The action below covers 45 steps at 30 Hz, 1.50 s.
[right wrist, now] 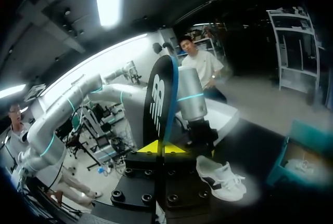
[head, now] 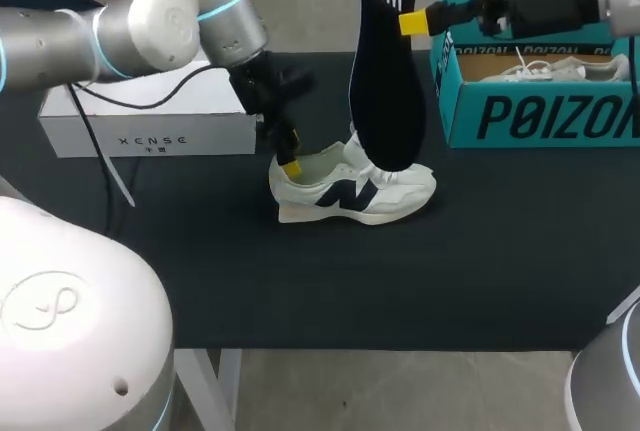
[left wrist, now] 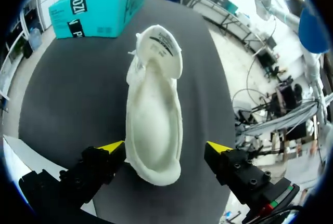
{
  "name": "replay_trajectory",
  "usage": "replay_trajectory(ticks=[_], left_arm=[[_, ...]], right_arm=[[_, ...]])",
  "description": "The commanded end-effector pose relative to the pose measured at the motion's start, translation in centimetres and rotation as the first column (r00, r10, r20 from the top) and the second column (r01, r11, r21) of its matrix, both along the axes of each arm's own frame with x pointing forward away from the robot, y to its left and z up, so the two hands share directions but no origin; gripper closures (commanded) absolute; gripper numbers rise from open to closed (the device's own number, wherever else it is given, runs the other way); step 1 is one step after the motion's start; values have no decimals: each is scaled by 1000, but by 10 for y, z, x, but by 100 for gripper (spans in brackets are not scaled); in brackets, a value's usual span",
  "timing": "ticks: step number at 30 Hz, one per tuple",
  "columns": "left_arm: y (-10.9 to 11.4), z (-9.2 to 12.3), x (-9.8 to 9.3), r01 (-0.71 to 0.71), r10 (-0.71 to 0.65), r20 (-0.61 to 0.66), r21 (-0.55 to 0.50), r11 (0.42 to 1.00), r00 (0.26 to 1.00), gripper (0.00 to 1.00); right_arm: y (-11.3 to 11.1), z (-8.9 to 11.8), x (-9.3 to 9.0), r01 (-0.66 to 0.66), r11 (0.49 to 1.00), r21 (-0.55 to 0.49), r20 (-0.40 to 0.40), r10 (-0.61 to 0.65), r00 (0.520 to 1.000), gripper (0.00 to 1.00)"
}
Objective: Take the shoe out of the shoebox, open the shoe tongue, remove and reinsert the insole, then place the shoe into the shoebox
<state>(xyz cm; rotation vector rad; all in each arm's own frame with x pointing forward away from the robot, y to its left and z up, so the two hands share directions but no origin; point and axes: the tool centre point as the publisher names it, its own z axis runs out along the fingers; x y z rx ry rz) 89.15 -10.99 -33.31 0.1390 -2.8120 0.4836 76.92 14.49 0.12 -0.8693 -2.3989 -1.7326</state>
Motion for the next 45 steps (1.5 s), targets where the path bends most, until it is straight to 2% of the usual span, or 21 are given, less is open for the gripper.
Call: replay_trajectory(ticks=[1,7,15,27,35,45], left_arm=[[-3,11,-3,107,-123,31,313,944,992,0],[1,17,-3,128,-176,98,370,920,980,0],[12,29,-9,75,-130,138,348,934,982,0],[24,35,-12,73,-152,203,351,934,967,0],[25,37,-12,67,-138,200,326,943,970,0],[30,35,-14,67,-147,211,346,936,966,0]], right_arm=[[-4,1,-2,10,1000,-10,-1,-10,1000,100],[-9,3,-1,19,1000,-21,0,-19,1000,100],[-15,6,-2,36,999,-33,-1,-37,999,100],[-26,11,-6,76,997,-30,4,-76,997,100],[-26,12,-8,84,996,-32,8,-84,996,100],[-27,11,-11,91,995,-27,7,-91,996,100]])
